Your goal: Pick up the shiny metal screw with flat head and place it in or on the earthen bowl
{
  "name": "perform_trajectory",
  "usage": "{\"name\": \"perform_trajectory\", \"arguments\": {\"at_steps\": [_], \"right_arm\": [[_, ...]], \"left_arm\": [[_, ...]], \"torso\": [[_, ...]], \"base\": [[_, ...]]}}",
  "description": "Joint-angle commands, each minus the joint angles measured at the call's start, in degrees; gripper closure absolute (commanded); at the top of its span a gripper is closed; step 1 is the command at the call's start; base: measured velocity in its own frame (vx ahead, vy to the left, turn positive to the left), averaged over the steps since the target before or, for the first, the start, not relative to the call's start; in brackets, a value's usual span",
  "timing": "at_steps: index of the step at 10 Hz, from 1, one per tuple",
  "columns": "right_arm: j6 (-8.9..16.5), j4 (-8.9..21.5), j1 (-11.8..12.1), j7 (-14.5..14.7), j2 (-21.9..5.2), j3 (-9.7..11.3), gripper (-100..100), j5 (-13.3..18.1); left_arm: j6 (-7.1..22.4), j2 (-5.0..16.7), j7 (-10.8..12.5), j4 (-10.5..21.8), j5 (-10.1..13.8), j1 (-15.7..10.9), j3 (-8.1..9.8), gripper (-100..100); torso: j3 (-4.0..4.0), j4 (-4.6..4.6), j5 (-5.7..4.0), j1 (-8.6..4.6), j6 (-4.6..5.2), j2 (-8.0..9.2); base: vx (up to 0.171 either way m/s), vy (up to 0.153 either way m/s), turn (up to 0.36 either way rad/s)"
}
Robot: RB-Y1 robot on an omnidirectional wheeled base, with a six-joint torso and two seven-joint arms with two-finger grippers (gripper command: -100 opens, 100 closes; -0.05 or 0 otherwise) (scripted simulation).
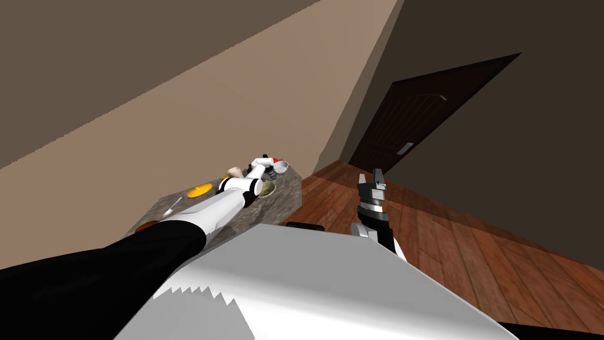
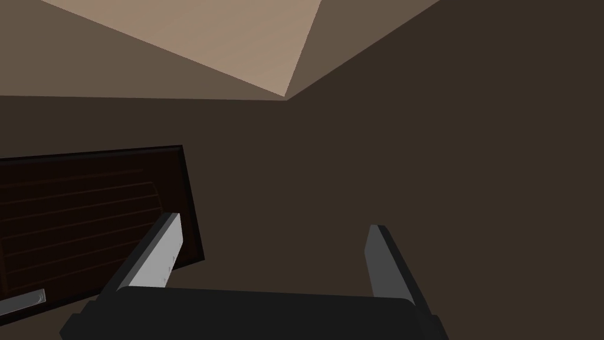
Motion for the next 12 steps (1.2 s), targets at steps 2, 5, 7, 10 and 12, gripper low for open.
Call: {"name": "perform_trajectory", "arguments": {"at_steps": [2, 5, 7, 10, 12], "right_arm": [[0.0, 0.0, 0.0, 0.0, 0.0, 0.0, 0, 0.0], [0.0, 0.0, 0.0, 0.0, 0.0, 0.0, 0, 0.0], [0.0, 0.0, 0.0, 0.0, 0.0, 0.0, 0, 0.0], [0.0, 0.0, 0.0, 0.0, 0.0, 0.0, 0, 0.0], [0.0, 0.0, 0.0, 0.0, 0.0, 0.0, 0, 0.0]], "left_arm": [[-0.1, 1.8, 1.1, -2.4, 0.6, -0.9, -1.26, 100], [0.6, 2.9, 2.3, -3.8, 0.5, -1.7, -2.27, 100], [2.6, 4.2, 4.2, -5.7, -0.4, -3.1, -3.43, 100], [7.0, 6.4, 8.2, -7.8, -2.4, -5.0, -4.36, 100], [7.8, 6.8, 8.9, -8.0, -2.8, -5.3, -4.4, 100]], "torso": [[0.03, 0.0, -0.01, 0.0, -0.02, 0.07], [0.13, 0.05, 0.0, 0.15, -0.06, 0.21], [0.14, 0.04, 0.02, 0.2, -0.11, 0.27], [0.29, -0.04, 0.12, 0.13, -0.23, 0.64], [0.19, -0.08, 0.17, 0.27, -0.28, 0.46]], "base": [[-0.06, -0.11, 0.041], [-0.059, -0.068, 0.027], [-0.092, -0.07, 0.033], [-0.135, -0.091, 0.045], [-0.057, -0.042, 0.027]]}}
